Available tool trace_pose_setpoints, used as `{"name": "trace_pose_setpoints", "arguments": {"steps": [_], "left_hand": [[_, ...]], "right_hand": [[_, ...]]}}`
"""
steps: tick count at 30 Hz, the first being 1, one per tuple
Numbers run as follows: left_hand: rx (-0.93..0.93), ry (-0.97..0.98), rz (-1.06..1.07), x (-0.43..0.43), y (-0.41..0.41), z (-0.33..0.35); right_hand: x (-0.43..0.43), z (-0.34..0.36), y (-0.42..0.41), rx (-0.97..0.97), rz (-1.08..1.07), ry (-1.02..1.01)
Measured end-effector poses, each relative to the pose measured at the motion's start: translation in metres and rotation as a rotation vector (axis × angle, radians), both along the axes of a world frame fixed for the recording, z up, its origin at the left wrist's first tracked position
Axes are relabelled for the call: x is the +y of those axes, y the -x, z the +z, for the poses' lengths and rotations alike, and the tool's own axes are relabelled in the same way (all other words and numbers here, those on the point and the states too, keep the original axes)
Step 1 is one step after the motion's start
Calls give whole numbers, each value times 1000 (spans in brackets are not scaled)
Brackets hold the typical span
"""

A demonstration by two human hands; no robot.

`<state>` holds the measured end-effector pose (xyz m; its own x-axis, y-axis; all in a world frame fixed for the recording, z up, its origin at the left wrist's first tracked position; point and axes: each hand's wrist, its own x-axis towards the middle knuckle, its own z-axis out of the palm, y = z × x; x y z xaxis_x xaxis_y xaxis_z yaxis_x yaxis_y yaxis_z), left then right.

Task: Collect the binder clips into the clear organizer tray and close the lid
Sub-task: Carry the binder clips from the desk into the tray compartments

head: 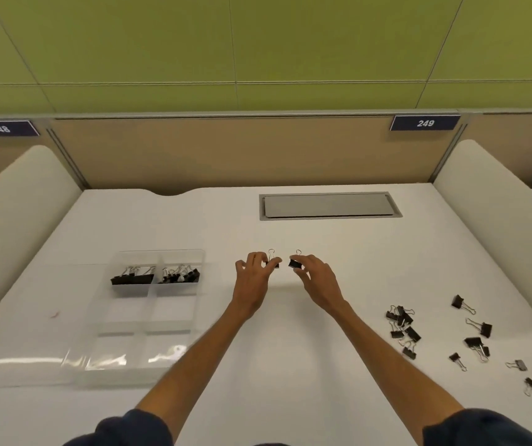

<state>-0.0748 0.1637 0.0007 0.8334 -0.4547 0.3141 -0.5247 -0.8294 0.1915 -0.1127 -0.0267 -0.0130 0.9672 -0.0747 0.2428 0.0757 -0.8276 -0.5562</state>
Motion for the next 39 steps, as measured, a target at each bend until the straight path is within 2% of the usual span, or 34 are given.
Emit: {"name": "trace_pose_setpoints", "arguments": {"steps": [13,23,39], "left_hand": [[-28,-28,187,134,-10,-2],[-49,-32,367,223,-2,-4],[-63,-66,538,317,28,-14]], "right_hand": [[131,1,-41,33,192,-78],[223,2,-68,-21,365,-88],[330,-6,-71,-23,556,13]]}}
